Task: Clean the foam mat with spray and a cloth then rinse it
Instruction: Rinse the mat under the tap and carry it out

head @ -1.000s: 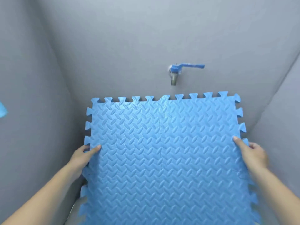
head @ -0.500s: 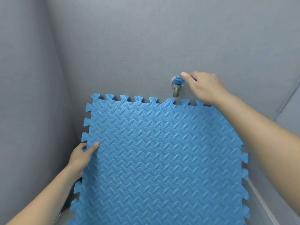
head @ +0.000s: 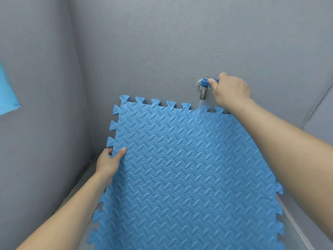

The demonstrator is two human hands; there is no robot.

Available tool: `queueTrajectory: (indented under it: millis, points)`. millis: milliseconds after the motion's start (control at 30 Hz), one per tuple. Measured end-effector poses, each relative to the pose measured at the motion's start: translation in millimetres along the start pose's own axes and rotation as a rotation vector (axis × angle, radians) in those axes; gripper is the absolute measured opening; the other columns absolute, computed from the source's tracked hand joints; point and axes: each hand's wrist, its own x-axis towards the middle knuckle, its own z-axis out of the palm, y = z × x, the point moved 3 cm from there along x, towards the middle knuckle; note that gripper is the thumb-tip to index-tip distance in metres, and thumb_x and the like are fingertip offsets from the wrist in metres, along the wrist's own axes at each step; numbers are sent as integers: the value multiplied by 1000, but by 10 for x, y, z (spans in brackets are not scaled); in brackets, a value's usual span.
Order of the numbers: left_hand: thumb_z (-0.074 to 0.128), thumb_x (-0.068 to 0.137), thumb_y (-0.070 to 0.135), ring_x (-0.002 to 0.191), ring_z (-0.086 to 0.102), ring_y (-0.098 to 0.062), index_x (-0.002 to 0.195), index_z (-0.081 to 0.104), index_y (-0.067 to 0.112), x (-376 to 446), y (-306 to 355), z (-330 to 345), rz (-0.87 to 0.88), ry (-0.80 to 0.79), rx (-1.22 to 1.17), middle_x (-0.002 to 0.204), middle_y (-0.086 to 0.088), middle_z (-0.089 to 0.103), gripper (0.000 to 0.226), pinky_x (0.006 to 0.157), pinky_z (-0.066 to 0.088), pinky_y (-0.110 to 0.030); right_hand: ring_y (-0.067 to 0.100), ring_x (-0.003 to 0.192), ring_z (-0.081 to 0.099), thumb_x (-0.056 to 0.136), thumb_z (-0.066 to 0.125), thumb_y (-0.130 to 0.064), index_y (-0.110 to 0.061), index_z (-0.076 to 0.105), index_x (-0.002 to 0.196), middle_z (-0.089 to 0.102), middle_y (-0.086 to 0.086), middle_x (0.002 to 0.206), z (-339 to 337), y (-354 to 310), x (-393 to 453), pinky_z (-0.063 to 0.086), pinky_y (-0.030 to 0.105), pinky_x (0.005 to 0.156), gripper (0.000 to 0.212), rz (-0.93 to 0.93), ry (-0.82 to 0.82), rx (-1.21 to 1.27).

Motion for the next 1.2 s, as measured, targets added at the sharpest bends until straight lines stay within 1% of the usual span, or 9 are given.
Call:
queueTrajectory:
  millis: [167,367,433,567,633,733,933,1033,1200]
  points:
    - [68,84,44,122,51,-26,133,47,10,-65,-21,69,-13,8,-1,136,-5,52,63,100,43,-39,23,152,4,103,35,-46,-21,17,156,11,3,165,262,359,-504,7,35,120,61,-64,149,520]
    - [68,83,45,128,47,-26,137,44,11,-56,-52,112,-7,-13,-6,142,-3,47,68,105,40,-44,38,151,-1,103,30,-42,-13,9,157,6,14,165,1568,855,-1445,2,50,120,64,609,92,369]
    - [67,83,45,129,46,-25,138,43,11,-40,-69,131,10,-15,-5,142,-2,46,69,105,39,-43,41,150,1,102,27,-44,-11,11,156,8,14,164,1776,262,-1584,3,54,120,65,463,141,337]
    - [71,77,48,117,53,-21,133,48,12,-63,-70,127,13,-13,-24,131,1,53,71,101,43,-39,35,150,15,99,37,-47,-20,28,154,23,7,162,1984,-1196,-1881,16,55,119,62,-394,87,175]
    - [71,82,40,109,59,-21,124,53,12,-97,-22,119,24,-3,-57,121,-2,60,53,96,47,-39,32,148,23,96,43,-51,-25,35,151,30,4,160,1967,-1260,-1845,21,55,117,61,-588,75,154]
    - [69,85,35,104,62,-20,116,57,13,-182,92,256,57,-48,-79,115,-3,64,40,90,49,-35,27,149,24,97,40,-57,-33,33,152,27,3,161,1870,-580,-1679,15,64,115,61,-528,116,100]
    - [65,88,37,102,54,-12,126,52,10,-407,188,727,72,-68,-48,124,0,56,48,82,40,-24,33,152,3,97,23,-60,-36,14,156,6,6,166,1725,1272,-1796,3,70,113,64,132,-16,88]
    - [64,88,41,111,51,-13,131,49,10,-385,139,729,85,-33,17,130,1,52,55,88,38,-24,36,151,1,95,22,-58,-31,12,157,4,6,166,1854,1421,-2192,8,69,113,68,364,-49,176]
    - [67,83,47,118,55,-19,130,52,10,-233,53,456,86,40,74,131,-4,56,62,99,45,-33,46,147,15,95,42,-55,-27,32,153,22,11,161,2284,207,-3427,16,72,110,65,-177,-108,128]
